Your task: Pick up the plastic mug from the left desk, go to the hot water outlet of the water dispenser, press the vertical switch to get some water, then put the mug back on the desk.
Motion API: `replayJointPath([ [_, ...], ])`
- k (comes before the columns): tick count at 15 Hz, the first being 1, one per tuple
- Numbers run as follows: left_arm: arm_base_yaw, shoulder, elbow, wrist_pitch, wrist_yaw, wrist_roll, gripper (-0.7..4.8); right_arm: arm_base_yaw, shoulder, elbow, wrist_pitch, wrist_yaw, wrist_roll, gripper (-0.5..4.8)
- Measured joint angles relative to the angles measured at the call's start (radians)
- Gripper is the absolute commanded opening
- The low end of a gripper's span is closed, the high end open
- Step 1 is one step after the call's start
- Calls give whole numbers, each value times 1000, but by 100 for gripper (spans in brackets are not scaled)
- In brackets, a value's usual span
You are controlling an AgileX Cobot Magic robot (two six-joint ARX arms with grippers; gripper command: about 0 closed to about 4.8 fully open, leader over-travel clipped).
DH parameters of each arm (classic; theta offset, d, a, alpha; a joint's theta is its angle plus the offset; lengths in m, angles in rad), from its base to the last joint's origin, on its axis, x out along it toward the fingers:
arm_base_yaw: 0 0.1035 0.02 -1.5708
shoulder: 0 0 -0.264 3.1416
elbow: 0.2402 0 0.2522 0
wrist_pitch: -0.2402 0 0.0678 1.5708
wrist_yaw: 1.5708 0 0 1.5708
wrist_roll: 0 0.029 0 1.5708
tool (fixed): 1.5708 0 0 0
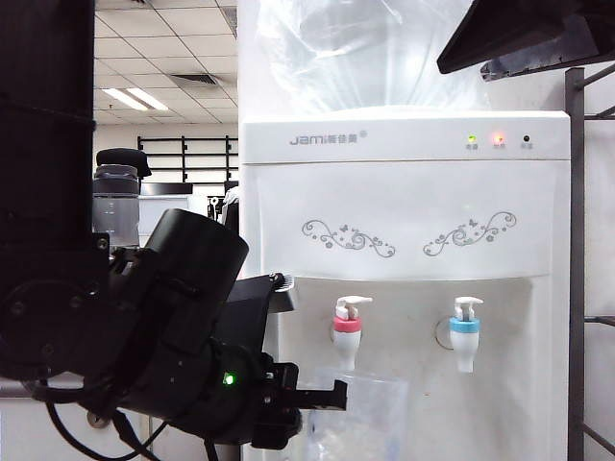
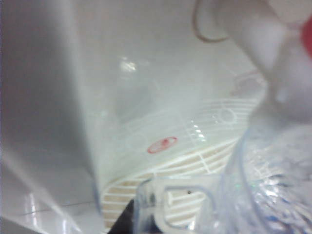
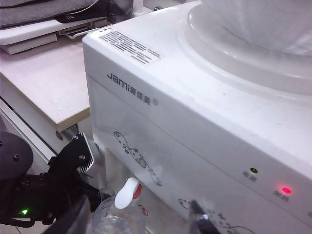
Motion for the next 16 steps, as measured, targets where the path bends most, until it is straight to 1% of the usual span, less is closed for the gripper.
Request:
replayJointPath([
  [4, 1, 0, 2, 11, -49, 0, -5, 0, 0, 0, 0, 0, 0, 265],
  [8, -3, 1, 3, 90, -85, 5, -5, 0, 0, 0, 0, 0, 0, 265],
  [11, -4, 5, 3, 118, -90, 12, -5, 0, 0, 0, 0, 0, 0, 265],
  [16, -5, 6, 3, 122, -90, 15, -5, 0, 0, 0, 0, 0, 0, 265],
])
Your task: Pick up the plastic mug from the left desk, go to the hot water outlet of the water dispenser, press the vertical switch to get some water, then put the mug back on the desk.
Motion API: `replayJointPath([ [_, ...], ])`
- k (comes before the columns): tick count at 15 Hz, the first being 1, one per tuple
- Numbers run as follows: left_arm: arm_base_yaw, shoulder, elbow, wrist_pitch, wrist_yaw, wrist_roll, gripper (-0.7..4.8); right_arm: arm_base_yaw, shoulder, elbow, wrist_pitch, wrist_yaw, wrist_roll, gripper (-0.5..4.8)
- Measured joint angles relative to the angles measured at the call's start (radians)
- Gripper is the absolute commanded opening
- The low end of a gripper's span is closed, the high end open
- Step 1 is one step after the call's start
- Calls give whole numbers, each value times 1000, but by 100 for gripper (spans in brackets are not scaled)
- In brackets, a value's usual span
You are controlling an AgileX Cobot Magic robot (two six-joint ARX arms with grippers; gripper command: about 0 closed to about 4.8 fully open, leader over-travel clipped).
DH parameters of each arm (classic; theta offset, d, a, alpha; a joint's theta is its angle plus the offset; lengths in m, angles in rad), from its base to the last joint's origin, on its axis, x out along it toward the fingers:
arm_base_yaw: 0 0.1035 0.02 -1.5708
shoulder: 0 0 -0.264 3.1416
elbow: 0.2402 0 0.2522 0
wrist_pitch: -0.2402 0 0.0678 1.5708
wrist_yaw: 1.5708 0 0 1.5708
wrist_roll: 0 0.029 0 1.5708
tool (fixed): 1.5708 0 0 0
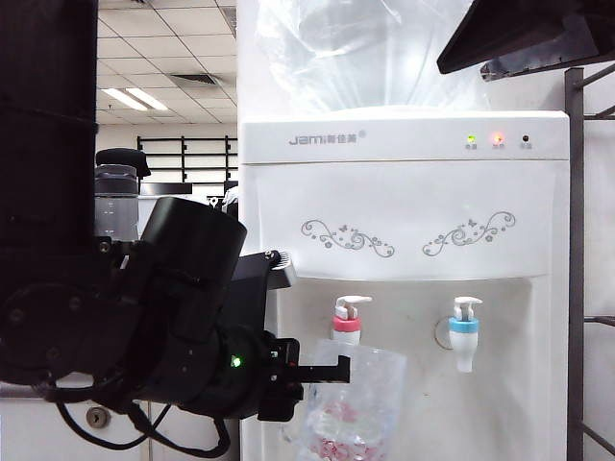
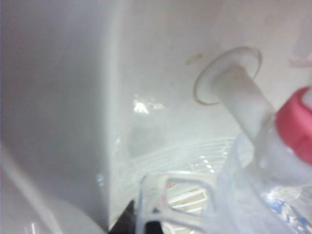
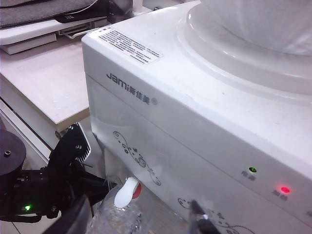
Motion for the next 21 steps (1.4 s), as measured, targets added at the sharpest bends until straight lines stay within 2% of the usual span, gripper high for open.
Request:
replayJointPath([
  [10, 0, 0, -2, 3, 1, 0, -5, 0, 0, 0, 2, 0, 0, 261],
  [11, 0, 0, -3, 5, 1, 0, -5, 0, 0, 0, 2, 0, 3, 97],
  [12, 0, 0, -3, 6, 1, 0, -5, 0, 6, 0, 9, 0, 3, 10],
  [13, 0, 0, -3, 6, 1, 0, -5, 0, 16, 0, 16, 0, 3, -6],
  [16, 0, 0, -3, 6, 1, 0, -5, 0, 127, 2, 108, -2, 0, -6],
  [18, 0, 0, -3, 6, 2, 0, -5, 0, 287, 7, 183, -50, -15, -6],
  [21, 0, 0, -3, 6, 2, 0, -5, 0, 445, 7, 192, -77, -19, -6],
])
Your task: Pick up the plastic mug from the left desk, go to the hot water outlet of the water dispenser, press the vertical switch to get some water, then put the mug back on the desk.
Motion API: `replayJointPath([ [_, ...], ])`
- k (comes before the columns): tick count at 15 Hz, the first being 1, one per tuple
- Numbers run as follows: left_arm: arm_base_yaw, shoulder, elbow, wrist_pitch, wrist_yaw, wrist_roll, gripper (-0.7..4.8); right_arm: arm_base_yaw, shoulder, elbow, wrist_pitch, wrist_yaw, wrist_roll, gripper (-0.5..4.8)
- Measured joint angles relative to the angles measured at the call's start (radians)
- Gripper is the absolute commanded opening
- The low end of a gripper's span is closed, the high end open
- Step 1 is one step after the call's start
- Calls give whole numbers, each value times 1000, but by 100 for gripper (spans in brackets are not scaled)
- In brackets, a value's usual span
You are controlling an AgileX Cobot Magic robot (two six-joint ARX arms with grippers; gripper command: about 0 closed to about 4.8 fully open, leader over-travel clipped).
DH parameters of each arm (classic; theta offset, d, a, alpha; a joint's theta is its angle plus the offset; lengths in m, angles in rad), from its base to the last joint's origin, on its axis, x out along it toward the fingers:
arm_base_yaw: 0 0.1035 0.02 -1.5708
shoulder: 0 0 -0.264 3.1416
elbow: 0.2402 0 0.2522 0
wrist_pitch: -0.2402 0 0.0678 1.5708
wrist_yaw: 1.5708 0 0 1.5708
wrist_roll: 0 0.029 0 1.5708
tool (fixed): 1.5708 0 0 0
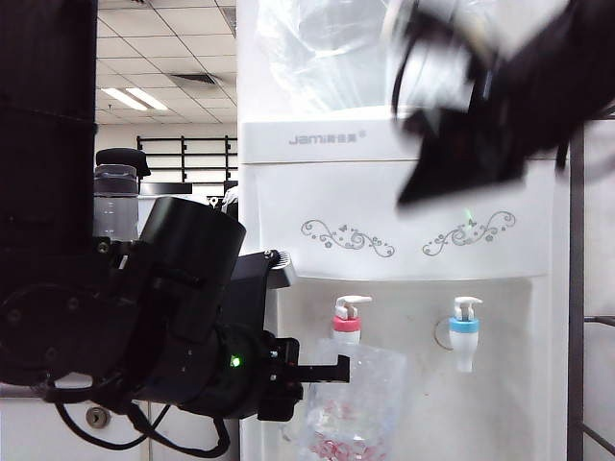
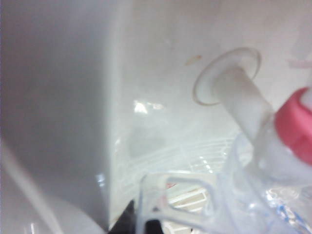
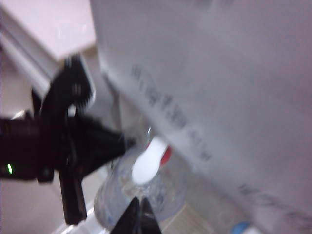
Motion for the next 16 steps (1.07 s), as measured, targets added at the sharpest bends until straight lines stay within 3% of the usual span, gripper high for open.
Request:
replayJointPath([
  [7, 0, 0, 0, 0, 0, 0, -5, -1, 222, 61, 152, -19, 0, -6],
  [16, 0, 0, 0, 0, 0, 0, -5, 0, 316, 127, 51, -11, 21, -6],
])
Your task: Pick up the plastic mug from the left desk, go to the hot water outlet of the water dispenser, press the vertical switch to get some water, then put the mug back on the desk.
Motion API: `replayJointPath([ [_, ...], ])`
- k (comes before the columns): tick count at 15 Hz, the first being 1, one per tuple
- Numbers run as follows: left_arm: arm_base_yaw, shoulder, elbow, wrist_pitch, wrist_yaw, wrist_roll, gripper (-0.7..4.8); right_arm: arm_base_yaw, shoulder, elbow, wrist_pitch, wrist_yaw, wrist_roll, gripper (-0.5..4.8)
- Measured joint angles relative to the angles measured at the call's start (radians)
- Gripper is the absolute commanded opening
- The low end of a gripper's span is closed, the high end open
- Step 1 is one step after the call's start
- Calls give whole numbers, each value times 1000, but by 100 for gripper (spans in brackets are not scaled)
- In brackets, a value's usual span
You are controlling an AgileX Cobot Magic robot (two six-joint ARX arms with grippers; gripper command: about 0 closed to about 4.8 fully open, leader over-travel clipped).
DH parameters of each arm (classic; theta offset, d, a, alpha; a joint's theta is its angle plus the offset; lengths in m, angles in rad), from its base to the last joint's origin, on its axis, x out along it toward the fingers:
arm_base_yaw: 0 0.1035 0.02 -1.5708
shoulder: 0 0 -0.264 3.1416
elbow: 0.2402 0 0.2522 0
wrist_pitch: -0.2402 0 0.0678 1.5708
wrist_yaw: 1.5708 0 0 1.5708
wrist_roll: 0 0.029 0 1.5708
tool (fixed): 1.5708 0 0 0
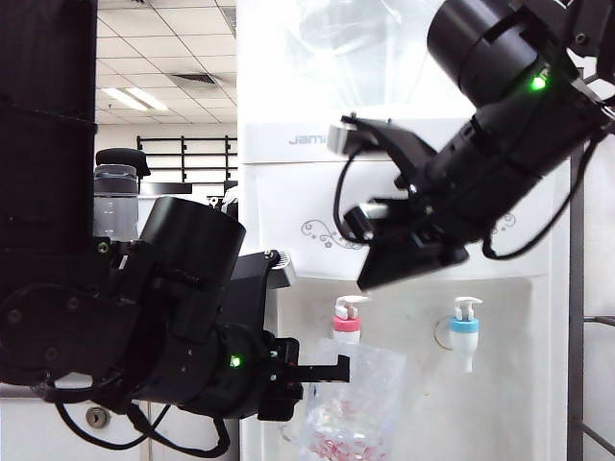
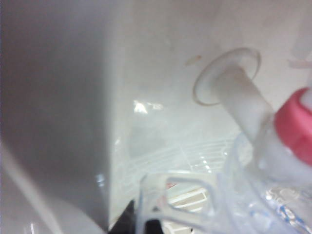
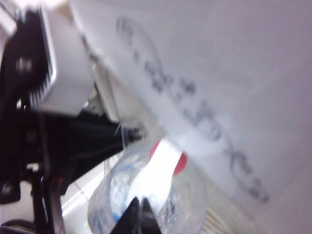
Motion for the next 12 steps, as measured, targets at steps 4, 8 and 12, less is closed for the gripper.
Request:
replayJointPath([
  [4, 0, 0, 0, 0, 0, 0, -5, 0, 4, 0, 2, 5, 0, -6],
  [8, 0, 0, 0, 0, 0, 0, -5, 0, 70, 9, 54, -1, 1, -6],
  [12, -1, 0, 0, -1, 0, 0, -5, 0, 87, 10, 77, -8, 3, -6],
])
